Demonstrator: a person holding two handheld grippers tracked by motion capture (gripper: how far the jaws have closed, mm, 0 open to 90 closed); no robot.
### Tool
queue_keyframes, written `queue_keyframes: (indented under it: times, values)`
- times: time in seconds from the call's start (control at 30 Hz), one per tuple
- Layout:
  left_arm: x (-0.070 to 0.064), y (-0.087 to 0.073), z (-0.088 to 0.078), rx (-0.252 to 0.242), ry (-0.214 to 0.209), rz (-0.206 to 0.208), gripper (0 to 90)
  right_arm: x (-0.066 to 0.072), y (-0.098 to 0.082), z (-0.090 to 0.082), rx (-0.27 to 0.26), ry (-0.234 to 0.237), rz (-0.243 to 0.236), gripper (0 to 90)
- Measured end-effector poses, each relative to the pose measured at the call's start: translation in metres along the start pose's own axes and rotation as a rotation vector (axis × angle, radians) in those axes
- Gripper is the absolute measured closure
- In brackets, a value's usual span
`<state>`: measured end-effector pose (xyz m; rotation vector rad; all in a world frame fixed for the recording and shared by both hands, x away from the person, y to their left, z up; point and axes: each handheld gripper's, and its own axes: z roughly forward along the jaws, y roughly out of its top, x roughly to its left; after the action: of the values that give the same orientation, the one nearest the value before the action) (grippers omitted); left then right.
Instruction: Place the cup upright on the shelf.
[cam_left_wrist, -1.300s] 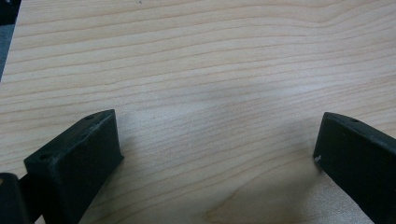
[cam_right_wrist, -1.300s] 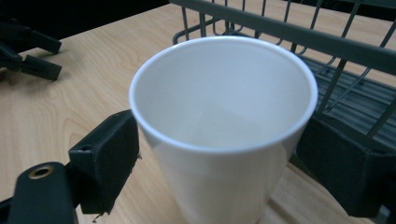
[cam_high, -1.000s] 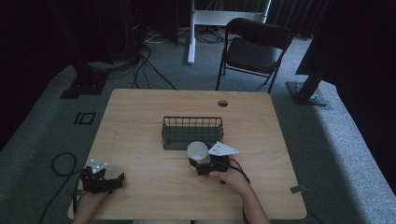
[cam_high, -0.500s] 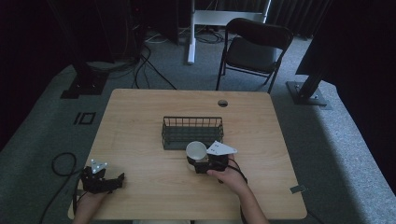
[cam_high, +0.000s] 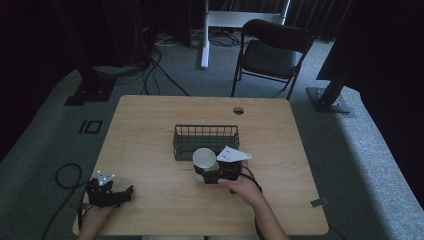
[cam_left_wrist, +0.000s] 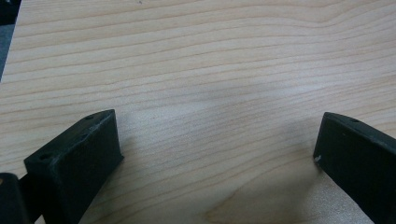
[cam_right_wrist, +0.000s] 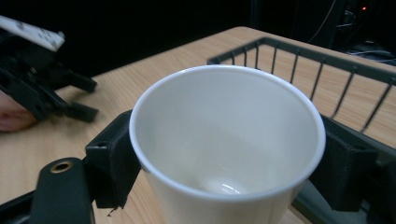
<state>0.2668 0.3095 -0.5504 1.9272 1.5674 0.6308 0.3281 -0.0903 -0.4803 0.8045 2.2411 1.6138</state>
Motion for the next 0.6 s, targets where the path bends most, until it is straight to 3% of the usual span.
queue_keyframes:
  times: [0.33,0.6]
  values:
    - [0.0,0.0,0.0,-0.001,0.0,0.0,0.8,0.005,0.028,0.001,-0.031,0.023,-0.019,19.9]
    - [0.0,0.0,0.0,0.0,0.0,0.0,0.7,0.003,0.055,-0.003,-0.08,-0.002,-0.04,19.9]
